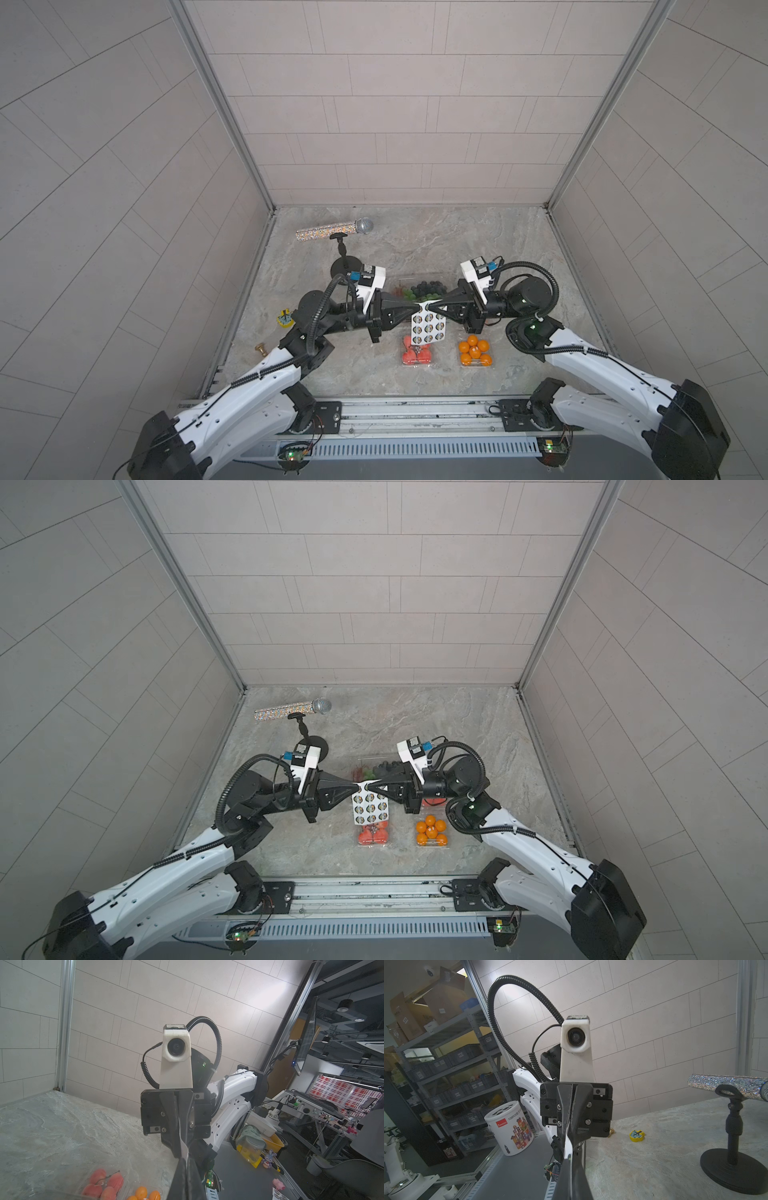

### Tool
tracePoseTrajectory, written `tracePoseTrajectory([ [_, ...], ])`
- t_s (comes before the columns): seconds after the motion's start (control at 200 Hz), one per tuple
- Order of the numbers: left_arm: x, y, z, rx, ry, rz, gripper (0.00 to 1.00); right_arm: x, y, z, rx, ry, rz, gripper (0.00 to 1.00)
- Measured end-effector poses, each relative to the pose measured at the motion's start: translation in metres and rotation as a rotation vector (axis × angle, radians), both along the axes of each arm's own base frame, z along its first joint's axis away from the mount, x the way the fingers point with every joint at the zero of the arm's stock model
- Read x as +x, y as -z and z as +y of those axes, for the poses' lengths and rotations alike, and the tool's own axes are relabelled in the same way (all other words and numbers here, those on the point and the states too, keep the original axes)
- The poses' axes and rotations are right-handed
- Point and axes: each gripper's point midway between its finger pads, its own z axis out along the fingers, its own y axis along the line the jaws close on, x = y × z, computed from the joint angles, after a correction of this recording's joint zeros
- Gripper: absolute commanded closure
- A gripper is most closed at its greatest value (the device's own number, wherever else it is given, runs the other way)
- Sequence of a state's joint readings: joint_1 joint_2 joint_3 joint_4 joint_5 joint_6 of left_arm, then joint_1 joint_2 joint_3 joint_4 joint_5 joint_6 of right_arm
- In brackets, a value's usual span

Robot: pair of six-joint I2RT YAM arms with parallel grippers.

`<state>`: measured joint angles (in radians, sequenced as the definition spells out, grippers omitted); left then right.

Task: Label fruit boxes
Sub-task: Tear off the label from the label sticker.

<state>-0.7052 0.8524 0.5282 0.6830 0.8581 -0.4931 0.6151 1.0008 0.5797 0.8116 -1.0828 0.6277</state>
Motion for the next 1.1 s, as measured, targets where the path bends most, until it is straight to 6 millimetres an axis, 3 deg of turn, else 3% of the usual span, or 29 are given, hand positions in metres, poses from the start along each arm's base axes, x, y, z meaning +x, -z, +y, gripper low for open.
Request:
tracePoseTrajectory([
  [1.101,-0.001,0.005,-0.005,-0.028,0.067,0.082,1.0,0.011,0.009,0.002,-0.031,0.063,-0.021,0.99],
])
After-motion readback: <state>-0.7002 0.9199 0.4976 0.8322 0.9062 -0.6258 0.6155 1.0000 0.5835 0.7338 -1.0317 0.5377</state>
